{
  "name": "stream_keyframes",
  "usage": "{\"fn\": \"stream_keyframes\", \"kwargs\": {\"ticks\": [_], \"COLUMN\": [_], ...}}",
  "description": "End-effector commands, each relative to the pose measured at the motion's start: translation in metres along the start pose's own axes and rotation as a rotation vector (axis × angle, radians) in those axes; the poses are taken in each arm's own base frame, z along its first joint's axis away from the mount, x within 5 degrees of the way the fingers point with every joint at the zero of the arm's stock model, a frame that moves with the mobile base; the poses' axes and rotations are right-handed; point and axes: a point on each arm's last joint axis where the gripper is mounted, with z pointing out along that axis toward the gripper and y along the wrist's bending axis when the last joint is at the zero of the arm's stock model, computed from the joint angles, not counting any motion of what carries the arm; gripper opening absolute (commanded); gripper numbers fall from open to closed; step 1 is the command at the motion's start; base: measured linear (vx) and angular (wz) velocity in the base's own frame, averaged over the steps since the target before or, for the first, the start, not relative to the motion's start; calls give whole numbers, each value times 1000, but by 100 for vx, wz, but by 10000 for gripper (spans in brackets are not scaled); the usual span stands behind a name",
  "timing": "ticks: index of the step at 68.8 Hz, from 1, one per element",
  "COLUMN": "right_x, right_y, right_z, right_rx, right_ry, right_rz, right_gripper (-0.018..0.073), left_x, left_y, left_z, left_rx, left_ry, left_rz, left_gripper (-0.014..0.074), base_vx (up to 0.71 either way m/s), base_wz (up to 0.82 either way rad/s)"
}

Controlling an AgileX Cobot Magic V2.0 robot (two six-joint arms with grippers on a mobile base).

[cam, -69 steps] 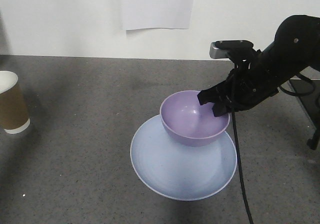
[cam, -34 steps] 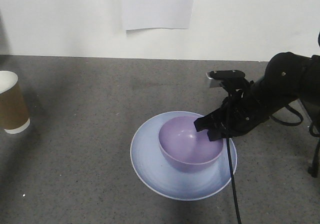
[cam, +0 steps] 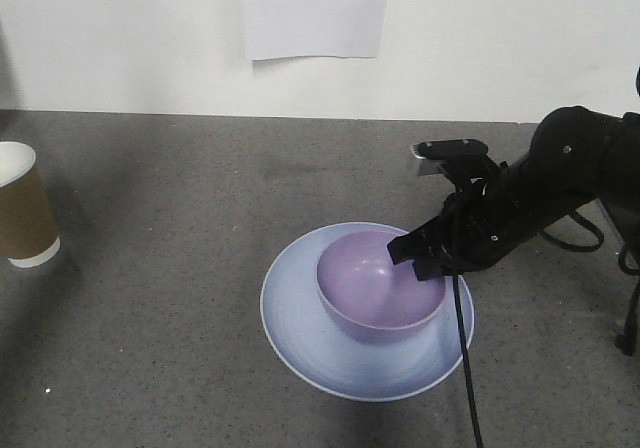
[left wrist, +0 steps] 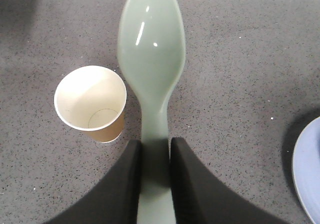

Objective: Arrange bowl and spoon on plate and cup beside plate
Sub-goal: 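Open the right gripper to release the bowl and lift away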

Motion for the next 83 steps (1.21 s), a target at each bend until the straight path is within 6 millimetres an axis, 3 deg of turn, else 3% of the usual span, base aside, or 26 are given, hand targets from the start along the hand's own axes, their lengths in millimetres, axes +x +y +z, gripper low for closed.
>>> {"fn": "stream_keyframes", "kwargs": {"ticks": [1,30,55,66,83], "right_x": [-8,-7,-9,-9,-6], "right_y": [6,6,5,8,11], "right_z": [-18,-18,-20,-31,-64], "right_rx": [-10,-12,-7,2,49], "right_ry": [-88,-79,-95,-138,-222], "right_rz": [-12,-11,25,15,-19], "right_gripper": [25,179,438,498,501], "left_x": [-6,-6,-6,-6,-6], "left_y": [-2,-2,-2,-2,-2], "left_z": [-16,-16,-16,-16,-16], "left_rx": [24,23,23,23,23], "left_ry": [-99,-94,-94,-94,-94], "left_rz": [0,0,0,0,0], "left_gripper": [-6,-6,-6,-6,-6], "base_vx": [0,0,0,0,0], "base_wz": [0,0,0,0,0]}}
